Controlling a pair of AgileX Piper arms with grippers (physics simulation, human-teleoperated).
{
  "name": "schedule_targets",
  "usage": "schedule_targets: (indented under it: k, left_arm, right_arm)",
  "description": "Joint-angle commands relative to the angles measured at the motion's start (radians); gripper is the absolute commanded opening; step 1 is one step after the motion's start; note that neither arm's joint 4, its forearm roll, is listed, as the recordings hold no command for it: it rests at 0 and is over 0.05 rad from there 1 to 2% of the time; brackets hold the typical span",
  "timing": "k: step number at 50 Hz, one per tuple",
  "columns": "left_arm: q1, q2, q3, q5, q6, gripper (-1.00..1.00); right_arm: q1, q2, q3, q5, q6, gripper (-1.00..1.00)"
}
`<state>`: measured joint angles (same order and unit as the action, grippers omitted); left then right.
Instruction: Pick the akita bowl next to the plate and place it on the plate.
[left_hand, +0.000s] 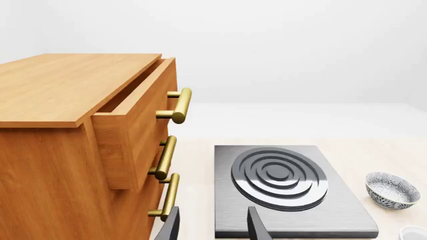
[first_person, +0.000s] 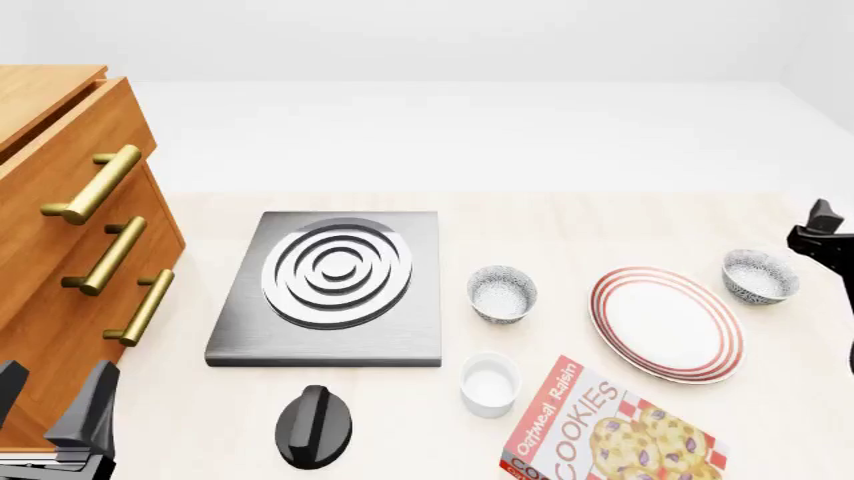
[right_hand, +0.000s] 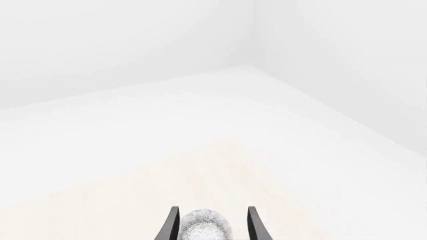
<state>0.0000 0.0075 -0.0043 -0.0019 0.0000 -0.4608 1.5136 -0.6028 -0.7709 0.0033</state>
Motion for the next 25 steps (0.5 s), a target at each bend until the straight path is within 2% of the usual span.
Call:
schedule_targets:
  k: [1, 25]
  left_arm:
    - [0.000, 0.000, 0.000, 0.000, 0.000, 1.00]
    - [0.000, 0.000, 0.000, 0.000, 0.000, 1.00]
  right_arm:
    - [-0.010, 0.005, 0.000, -0.001, 0.002, 1.00]
    - [-0.035, 0.017, -0.005, 0.001, 0.009, 1.00]
